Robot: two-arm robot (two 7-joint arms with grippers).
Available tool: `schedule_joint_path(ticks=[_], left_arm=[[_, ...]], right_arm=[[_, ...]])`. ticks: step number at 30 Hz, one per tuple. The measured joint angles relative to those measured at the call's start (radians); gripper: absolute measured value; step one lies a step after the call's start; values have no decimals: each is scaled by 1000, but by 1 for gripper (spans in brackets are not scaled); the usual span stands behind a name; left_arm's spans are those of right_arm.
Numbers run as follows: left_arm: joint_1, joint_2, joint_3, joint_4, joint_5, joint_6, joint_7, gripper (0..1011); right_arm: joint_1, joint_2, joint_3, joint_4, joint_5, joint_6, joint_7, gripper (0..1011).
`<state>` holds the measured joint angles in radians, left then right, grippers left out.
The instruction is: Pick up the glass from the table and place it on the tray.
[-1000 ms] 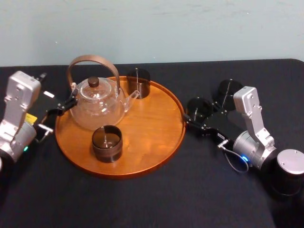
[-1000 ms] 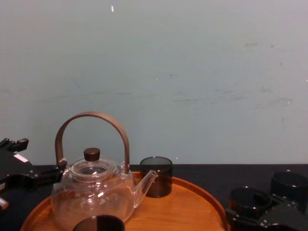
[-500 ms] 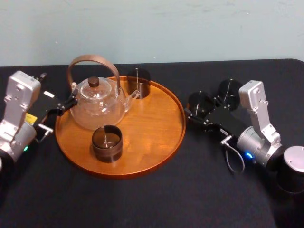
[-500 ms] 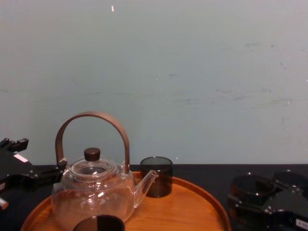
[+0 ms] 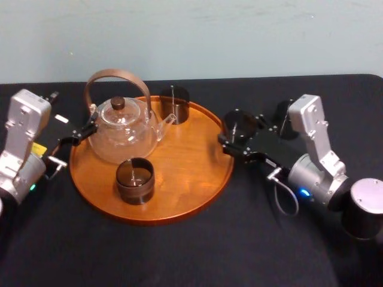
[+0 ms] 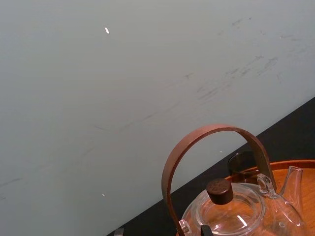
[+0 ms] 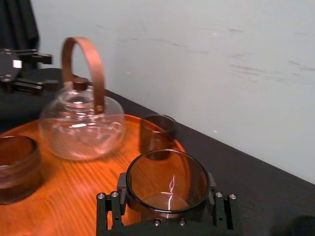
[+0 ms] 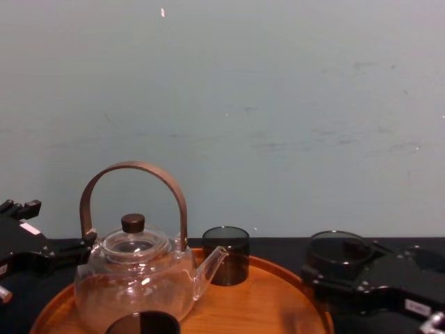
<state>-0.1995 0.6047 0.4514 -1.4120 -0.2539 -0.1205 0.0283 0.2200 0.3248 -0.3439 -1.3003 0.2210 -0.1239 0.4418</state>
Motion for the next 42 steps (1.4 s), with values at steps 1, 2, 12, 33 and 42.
schedule_joint_path(ticks=[1,2,12,33,42], left_arm=[[0,0,0,0,0,0,0,1010],[0,0,0,0,0,0,0,1010],[0,0,0,0,0,0,0,1010],[0,0,0,0,0,0,0,1010],[0,0,0,0,0,0,0,1010]], right_arm=[[2,-3,-8,-2,-2,0,3,907],[3,-5,-13,-2,-3,0,5,907],[18,-29,-63,15,-14,-23,25,907],[57,-81,-123,110,-26,-71,49,907],[65,-96,-138,135,-25,-82,56,907]])
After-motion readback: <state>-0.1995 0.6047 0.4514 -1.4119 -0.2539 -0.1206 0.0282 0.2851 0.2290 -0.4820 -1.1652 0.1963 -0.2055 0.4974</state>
